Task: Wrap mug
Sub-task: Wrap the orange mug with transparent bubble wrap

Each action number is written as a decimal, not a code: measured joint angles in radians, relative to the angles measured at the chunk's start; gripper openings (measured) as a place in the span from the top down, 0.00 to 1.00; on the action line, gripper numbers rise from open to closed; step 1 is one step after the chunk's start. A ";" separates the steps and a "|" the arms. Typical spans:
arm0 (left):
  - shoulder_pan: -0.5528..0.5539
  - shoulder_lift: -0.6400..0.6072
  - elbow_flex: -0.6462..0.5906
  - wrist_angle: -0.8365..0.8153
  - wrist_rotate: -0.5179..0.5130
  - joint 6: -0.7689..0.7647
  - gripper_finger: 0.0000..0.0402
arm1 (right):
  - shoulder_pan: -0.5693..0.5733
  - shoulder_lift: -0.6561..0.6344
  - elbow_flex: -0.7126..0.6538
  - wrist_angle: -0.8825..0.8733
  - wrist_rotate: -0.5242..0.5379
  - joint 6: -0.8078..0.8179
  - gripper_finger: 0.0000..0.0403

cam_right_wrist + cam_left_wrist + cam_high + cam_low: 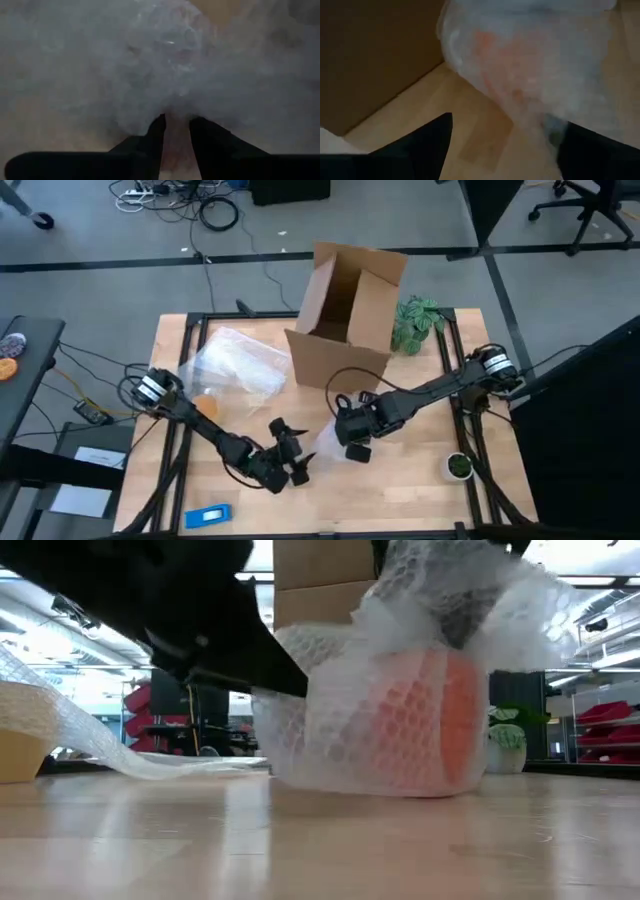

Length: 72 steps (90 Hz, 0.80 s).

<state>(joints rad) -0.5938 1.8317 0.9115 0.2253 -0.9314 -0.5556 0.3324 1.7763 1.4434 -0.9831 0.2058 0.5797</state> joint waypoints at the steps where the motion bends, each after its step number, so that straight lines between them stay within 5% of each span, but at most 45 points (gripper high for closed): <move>1: 0.000 0.002 -0.001 0.005 0.000 0.000 0.28 | 0.001 0.000 0.006 -0.011 0.000 0.002 0.81; 46: 0.001 0.008 -0.001 0.008 0.001 0.000 0.28 | 0.093 -0.004 0.354 -0.298 0.014 0.071 0.81; 72: 0.000 0.008 -0.001 0.014 0.001 -0.001 0.28 | 0.234 -0.004 0.280 -0.382 0.012 0.318 0.81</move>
<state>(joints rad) -0.5933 1.8400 0.9104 0.2391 -0.9302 -0.5569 0.5659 1.7721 1.7233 -1.3654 0.2175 0.8978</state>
